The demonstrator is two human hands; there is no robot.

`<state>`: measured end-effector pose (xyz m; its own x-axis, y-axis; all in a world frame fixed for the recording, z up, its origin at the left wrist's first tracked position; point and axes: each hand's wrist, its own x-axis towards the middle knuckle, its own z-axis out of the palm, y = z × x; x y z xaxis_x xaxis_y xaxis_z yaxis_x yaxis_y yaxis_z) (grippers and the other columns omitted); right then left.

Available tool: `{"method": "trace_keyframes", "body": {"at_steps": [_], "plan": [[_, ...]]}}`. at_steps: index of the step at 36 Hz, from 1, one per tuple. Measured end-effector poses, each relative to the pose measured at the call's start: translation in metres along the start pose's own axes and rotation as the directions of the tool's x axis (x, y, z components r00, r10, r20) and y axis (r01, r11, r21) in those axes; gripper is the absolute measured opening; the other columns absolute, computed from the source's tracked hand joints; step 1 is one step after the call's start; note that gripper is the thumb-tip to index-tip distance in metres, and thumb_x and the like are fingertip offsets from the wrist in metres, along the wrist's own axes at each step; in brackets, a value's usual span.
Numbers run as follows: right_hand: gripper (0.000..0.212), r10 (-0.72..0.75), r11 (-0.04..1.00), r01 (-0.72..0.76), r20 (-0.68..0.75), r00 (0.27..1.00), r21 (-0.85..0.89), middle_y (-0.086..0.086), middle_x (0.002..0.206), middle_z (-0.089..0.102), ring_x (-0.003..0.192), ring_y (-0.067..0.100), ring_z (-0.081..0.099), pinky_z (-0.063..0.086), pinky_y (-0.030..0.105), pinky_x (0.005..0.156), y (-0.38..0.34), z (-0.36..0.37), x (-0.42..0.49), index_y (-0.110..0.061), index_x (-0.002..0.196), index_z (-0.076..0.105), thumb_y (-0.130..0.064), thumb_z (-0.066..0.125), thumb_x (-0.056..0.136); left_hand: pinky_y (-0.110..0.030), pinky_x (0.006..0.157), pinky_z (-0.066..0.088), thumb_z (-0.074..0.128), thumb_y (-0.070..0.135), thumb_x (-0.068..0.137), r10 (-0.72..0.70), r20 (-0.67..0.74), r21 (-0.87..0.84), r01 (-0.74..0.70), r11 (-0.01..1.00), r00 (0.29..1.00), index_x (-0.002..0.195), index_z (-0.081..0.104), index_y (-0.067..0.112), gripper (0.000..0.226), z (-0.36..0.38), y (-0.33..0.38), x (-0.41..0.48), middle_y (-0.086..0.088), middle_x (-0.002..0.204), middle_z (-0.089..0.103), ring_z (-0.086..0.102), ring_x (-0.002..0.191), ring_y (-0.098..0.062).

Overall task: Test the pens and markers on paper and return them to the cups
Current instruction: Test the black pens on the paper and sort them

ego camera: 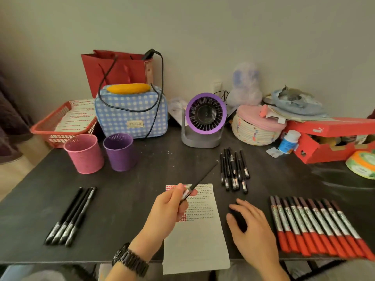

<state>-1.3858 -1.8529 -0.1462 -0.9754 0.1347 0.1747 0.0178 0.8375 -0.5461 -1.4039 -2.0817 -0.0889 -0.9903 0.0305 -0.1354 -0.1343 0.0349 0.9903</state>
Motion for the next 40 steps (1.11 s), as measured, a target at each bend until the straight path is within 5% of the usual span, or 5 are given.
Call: {"method": "trace_keyframes", "body": {"at_steps": [8,12,22,36,40], "plan": [[0.063,0.110,0.680,-0.202,0.175,0.978,0.704,-0.011,0.106,0.076,0.093,0.006,0.071,0.055,0.034,0.088,-0.032,-0.026,-0.018,-0.037,0.114,0.073,-0.083,0.062,0.072,-0.024,0.054,0.031,0.031,0.047,0.106,0.016,0.056,0.072,-0.020,0.997,0.998,0.090,0.073,0.023,0.052,-0.007,-0.017,-0.040,0.003,0.059,0.040,0.033,0.053,-0.010],[0.069,-0.048,0.441,-0.317,0.375,0.926,0.840,0.003,0.085,0.064,0.061,0.014,0.050,0.044,0.030,0.059,-0.060,-0.028,-0.031,-0.035,0.115,0.075,-0.080,0.075,0.062,-0.017,0.052,0.032,0.031,0.047,0.107,-0.035,0.227,0.163,-0.002,0.987,0.973,0.088,0.071,0.018,0.052,-0.010,-0.018,-0.047,0.013,0.054,0.041,0.034,0.048,-0.005],[0.009,-0.011,0.560,-0.138,0.174,0.985,0.817,-0.010,0.062,0.060,0.056,0.008,0.047,0.044,0.018,0.055,-0.088,-0.019,-0.049,-0.028,0.081,0.075,-0.035,0.074,0.085,-0.011,0.051,0.034,0.031,0.063,0.101,-0.111,0.209,0.316,0.041,0.948,0.972,0.062,0.063,0.033,0.058,-0.009,-0.029,-0.055,0.016,0.055,0.051,0.043,0.049,-0.001],[0.025,-0.049,0.513,-0.203,0.265,0.963,0.834,0.001,0.062,0.060,0.054,0.011,0.051,0.045,0.020,0.052,-0.092,-0.003,-0.073,-0.016,0.080,0.071,-0.035,0.063,0.094,-0.033,0.060,0.048,0.019,0.062,0.099,0.218,0.131,0.580,-0.253,0.774,0.967,0.066,0.054,0.027,0.059,0.007,-0.038,-0.072,0.009,0.065,0.063,0.059,0.061,-0.011],[0.033,0.154,0.480,-0.252,0.202,0.967,0.840,0.000,0.056,0.053,0.048,0.013,0.047,0.041,0.023,0.048,-0.077,-0.008,-0.069,-0.023,0.067,0.065,-0.034,0.065,0.099,-0.037,0.058,0.047,0.005,0.069,0.090,0.231,0.088,0.680,-0.228,0.697,0.969,0.061,0.045,0.022,0.068,0.002,-0.043,-0.079,0.005,0.059,0.058,0.055,0.056,-0.017]]}}
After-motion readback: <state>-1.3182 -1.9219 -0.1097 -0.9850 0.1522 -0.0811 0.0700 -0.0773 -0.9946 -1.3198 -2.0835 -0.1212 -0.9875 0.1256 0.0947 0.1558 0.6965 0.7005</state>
